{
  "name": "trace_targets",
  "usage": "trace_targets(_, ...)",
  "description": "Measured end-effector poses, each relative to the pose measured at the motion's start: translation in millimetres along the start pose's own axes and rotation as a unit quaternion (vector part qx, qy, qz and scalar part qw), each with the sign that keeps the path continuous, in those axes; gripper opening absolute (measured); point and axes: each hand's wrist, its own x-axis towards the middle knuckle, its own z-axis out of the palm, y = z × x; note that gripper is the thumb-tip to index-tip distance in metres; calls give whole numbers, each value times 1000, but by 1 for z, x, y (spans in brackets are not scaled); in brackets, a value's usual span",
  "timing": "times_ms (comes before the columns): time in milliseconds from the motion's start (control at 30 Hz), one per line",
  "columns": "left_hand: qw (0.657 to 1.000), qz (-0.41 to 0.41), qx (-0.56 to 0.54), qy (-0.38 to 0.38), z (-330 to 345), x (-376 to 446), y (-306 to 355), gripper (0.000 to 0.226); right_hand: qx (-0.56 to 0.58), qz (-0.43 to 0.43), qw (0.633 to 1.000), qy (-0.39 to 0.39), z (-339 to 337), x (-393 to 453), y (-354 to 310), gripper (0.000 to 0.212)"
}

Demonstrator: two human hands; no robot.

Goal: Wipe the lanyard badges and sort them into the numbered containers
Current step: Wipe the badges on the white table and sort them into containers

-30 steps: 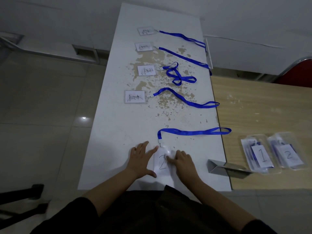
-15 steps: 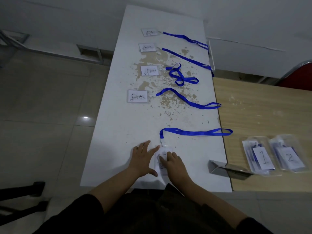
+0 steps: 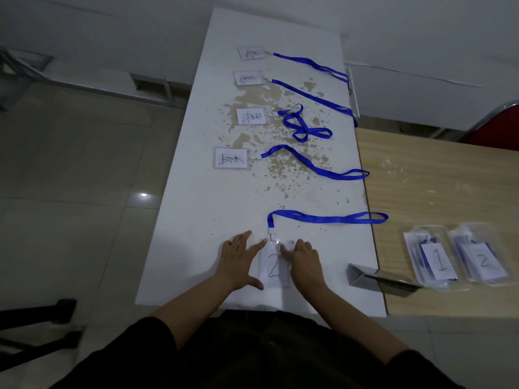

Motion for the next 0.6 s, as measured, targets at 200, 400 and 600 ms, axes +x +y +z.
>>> trace_targets(200, 1000, 3, -4, 0, 3, 2, -1, 119, 21, -120, 992, -16, 8, -36, -5, 46)
trace_targets(400, 1000, 6, 9, 3, 2, 1, -2, 120, 20, -129, 990, -44, 3, -41, -15, 44)
trace_targets(600, 1000, 5, 8, 1, 2, 2, -2, 120, 46, -61, 997, -17, 0, -28, -15, 36)
